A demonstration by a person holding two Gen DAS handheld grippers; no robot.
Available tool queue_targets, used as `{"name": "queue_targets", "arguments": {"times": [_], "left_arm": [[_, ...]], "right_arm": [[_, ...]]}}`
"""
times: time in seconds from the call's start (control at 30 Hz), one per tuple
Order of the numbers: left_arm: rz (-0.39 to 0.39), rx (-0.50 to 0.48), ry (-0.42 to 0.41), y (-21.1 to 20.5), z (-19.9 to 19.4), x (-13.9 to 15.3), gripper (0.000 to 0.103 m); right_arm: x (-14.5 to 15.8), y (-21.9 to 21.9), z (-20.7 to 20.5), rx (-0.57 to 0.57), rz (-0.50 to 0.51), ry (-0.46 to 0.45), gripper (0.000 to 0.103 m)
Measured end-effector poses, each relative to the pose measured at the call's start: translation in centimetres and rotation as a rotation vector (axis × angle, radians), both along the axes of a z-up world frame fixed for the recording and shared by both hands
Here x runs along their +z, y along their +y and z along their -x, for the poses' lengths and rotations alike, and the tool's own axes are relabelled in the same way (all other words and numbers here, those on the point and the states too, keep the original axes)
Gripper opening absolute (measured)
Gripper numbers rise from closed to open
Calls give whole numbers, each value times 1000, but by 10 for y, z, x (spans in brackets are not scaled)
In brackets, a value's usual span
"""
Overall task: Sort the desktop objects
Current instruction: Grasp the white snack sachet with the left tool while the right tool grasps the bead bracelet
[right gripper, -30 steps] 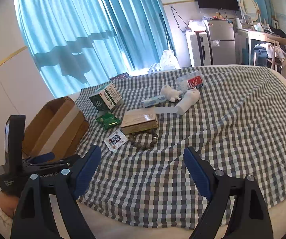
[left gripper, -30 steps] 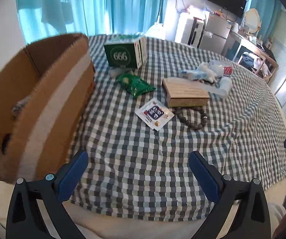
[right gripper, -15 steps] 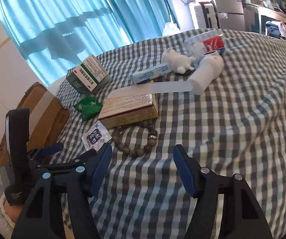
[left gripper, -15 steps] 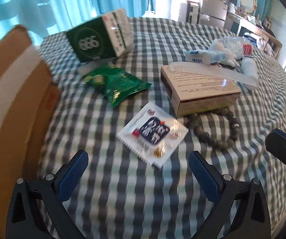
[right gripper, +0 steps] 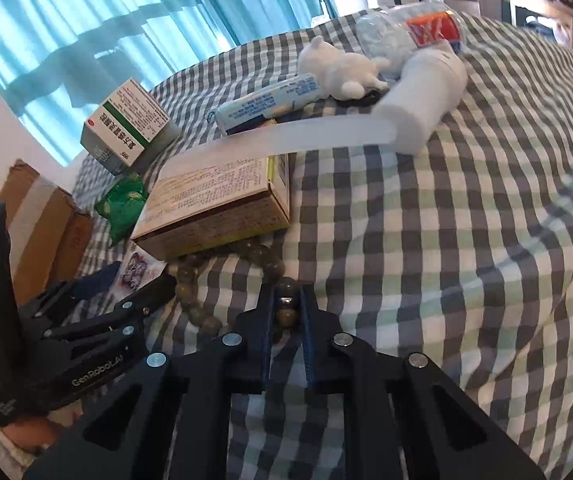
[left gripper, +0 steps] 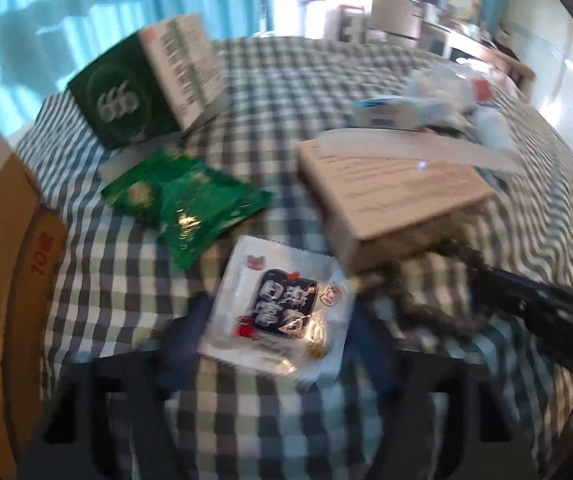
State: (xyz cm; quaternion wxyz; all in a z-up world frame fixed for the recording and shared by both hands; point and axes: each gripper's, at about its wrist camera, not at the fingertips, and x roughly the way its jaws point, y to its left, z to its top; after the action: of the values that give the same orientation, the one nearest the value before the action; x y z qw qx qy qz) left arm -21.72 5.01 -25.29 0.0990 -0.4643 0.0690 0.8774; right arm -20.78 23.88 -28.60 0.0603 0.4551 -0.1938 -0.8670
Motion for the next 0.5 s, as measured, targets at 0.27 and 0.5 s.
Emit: {"name": "queue_targets", "arguments": {"times": [0.27,0.5], "left_arm": [[-83,-16,-101,-9,-37,8,25],[-132,-22,-107,-18,-84,22,23]], "right_arm": [[22,-3,-37,23,-55,-24,12],[55,2,-73,32,-54,6,12]]}}
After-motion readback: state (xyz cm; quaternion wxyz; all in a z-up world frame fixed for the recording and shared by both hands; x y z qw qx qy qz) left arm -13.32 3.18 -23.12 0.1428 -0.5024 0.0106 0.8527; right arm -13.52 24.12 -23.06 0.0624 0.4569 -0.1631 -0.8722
